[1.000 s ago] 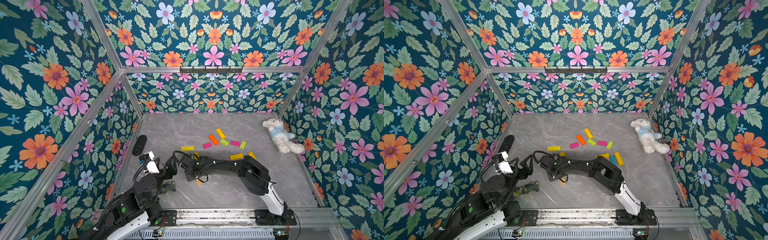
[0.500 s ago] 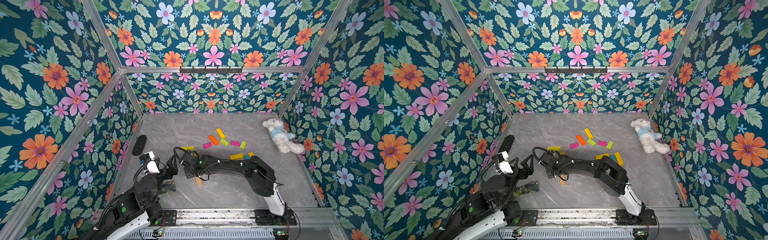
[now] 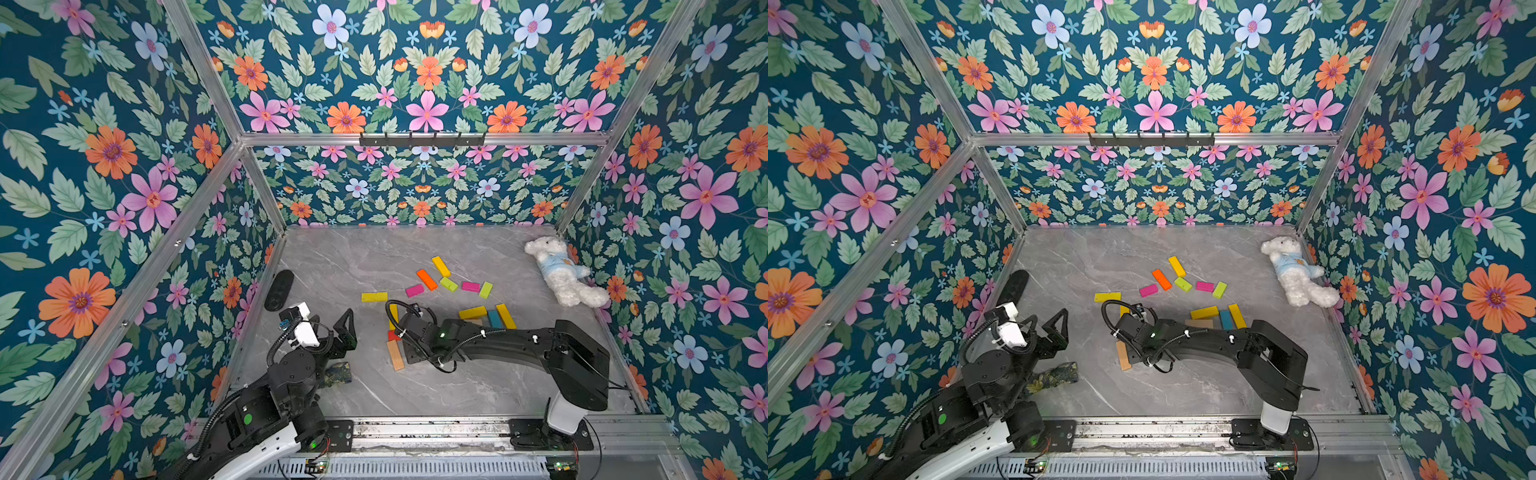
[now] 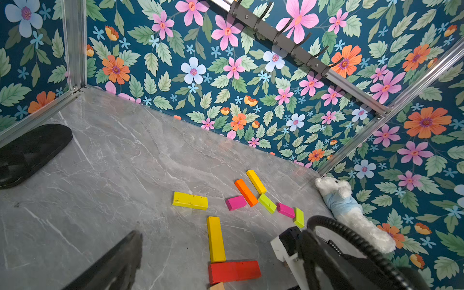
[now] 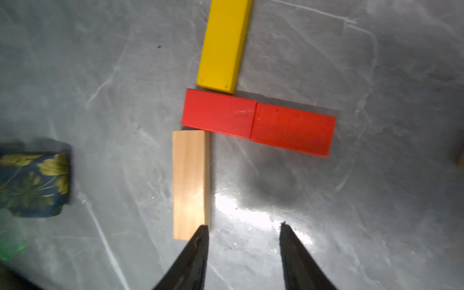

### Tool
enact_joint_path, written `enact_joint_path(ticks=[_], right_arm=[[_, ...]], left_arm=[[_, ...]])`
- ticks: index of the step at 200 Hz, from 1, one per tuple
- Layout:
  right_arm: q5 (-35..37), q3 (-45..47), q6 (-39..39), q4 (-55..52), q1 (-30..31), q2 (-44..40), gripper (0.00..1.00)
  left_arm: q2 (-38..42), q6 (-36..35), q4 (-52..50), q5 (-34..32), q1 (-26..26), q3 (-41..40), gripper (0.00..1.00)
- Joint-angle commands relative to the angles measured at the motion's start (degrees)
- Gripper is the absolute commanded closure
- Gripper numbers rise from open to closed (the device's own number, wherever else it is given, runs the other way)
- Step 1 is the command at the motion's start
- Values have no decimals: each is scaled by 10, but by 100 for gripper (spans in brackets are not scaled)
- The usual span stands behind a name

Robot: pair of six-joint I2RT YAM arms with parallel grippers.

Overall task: Assemble the letter h with building blocks
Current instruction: Assemble the building block at the center of the board.

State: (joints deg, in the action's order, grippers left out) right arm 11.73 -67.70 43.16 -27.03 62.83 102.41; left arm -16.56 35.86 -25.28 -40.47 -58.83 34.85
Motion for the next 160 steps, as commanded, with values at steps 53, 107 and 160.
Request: enact_joint_path(ticks=[53,107,160], right_arm=[[16,-28,19,-29,24,67,54],[-4,-31,25,-26,43,80,45],[-4,-32,32,-23,46,83,45]], left_arm=[[8,-1,-1,-6,0,2,1],[5,-3,2,-4,0,0,1],[5,-3,2,-3,1,0,1]])
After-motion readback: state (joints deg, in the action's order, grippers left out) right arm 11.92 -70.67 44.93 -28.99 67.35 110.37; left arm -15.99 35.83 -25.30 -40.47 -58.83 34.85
